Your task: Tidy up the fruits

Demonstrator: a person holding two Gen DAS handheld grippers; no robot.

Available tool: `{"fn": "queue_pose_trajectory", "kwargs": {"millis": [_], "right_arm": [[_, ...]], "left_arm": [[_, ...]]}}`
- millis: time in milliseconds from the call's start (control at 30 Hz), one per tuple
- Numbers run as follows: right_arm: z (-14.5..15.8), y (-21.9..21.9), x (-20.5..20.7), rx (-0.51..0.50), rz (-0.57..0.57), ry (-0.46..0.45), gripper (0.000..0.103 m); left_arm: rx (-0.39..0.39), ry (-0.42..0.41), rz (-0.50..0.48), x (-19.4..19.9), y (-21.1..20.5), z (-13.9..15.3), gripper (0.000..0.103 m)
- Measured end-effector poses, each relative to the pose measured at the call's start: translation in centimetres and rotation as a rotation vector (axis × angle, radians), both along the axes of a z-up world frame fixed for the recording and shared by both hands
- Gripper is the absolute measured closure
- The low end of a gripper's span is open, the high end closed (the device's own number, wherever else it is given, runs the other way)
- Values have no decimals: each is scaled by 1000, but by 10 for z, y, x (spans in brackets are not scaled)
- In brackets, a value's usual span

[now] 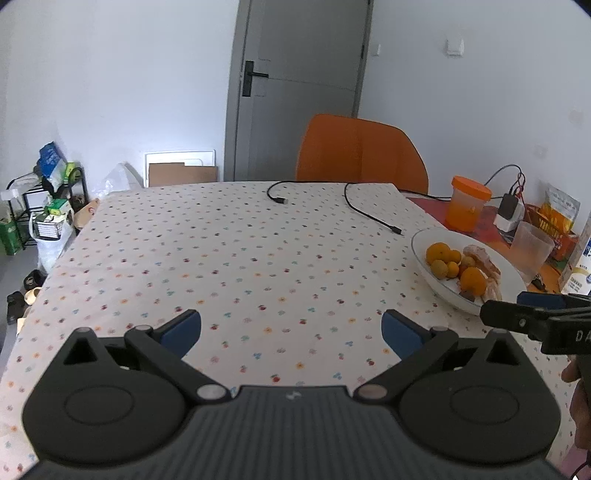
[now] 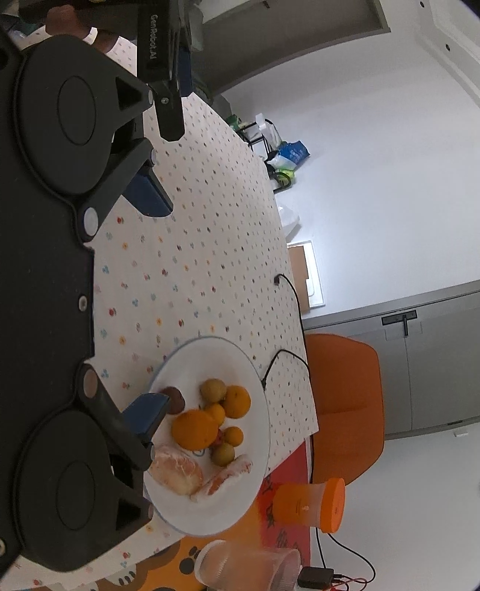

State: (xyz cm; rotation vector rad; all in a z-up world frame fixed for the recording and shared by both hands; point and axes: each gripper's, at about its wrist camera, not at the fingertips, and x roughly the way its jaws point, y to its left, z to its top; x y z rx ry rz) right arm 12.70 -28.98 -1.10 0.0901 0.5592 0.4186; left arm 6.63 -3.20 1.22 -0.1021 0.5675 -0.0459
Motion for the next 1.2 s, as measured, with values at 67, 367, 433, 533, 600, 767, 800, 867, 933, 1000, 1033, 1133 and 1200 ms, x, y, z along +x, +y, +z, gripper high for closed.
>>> {"fn": "queue_pose_trajectory", "kwargs": {"millis": [67,367,433,533,600,767,800,867,933,1000,1033,1133,1200], "right_arm": [[1,3,-4,-9,-3,-9,0],[9,10,-23,-32,-48,-39,0],[11,10,-28,-33,-56,-40,0],[12,8,-35,-34,-67,-40,0],[13,7,-39,-34,-73,-41,0],[15,5,-47,-41,-85,-48,0],[15,5,-47,-47,-87,-49,0],[16,4,-48,-46,-97,-51,0],[18,4,-50,-45,-92,-55,0],[19,4,-52,-49,-92,-65,0],[20,5,-54,-48,-90,-68,0],[21,5,-57,-45,-85,-71,0],[22,6,-58,-47,-82,-75,0]], "left_arm": [[-7,-5,10,-5,5,2,0],[38,-25,28,-27,11,11,0],[39,-24,26,-32,12,11,0],[38,-30,28,-40,14,12,0],[42,-36,33,-45,14,13,0],[34,-41,40,-56,17,15,0],[36,-41,41,-58,18,16,0],[39,-41,47,-61,19,17,0],[34,-40,53,-64,21,17,0],[31,-35,53,-65,22,17,0],[31,-35,53,-65,22,17,0],[28,-34,55,-66,23,17,0],[26,-36,56,-66,23,18,0]]}}
